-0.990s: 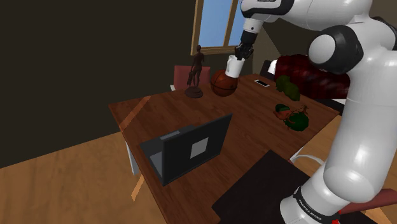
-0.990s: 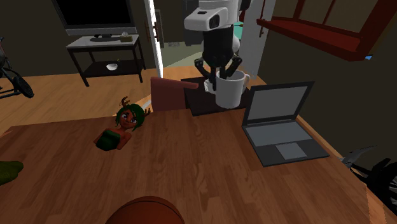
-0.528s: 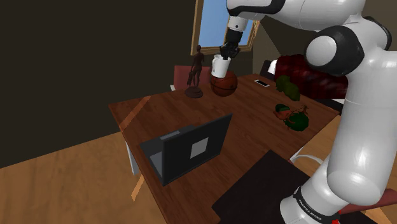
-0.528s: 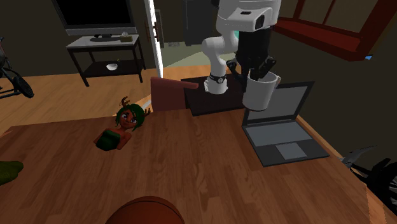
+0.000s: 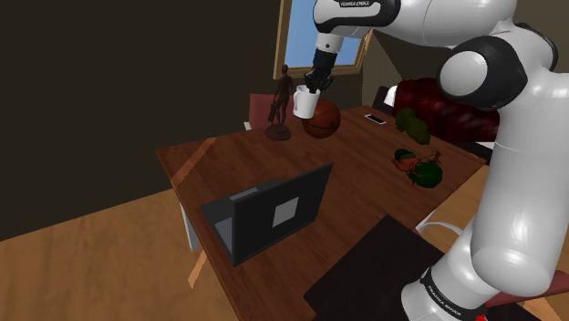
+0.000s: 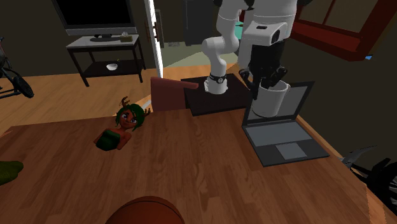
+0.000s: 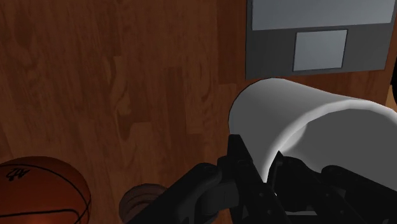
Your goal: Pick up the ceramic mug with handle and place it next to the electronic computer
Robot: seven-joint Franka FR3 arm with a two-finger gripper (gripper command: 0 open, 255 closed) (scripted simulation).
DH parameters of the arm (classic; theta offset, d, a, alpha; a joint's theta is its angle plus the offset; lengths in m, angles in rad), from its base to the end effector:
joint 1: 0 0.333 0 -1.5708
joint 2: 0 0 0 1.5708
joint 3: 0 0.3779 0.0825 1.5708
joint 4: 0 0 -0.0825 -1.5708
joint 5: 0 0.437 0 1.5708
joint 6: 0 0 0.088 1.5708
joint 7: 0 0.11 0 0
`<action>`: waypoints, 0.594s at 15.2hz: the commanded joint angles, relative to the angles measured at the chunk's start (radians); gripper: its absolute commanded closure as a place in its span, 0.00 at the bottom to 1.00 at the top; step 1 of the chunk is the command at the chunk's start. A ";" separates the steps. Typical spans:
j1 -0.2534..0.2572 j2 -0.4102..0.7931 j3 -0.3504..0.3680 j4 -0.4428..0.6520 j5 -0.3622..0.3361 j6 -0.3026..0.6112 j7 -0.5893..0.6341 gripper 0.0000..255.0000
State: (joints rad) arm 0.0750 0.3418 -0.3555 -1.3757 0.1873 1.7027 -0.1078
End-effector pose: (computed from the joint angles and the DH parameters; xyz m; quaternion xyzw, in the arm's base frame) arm 0.7179 -0.1431 0.5803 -0.9955 0.0886 -0.0095 0.0332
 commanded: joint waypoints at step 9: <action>0.009 0.000 0.003 -0.133 0.004 0.133 -0.013 1.00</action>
State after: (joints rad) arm 0.0849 0.3370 -0.3526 -1.5038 0.1892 1.8253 -0.1187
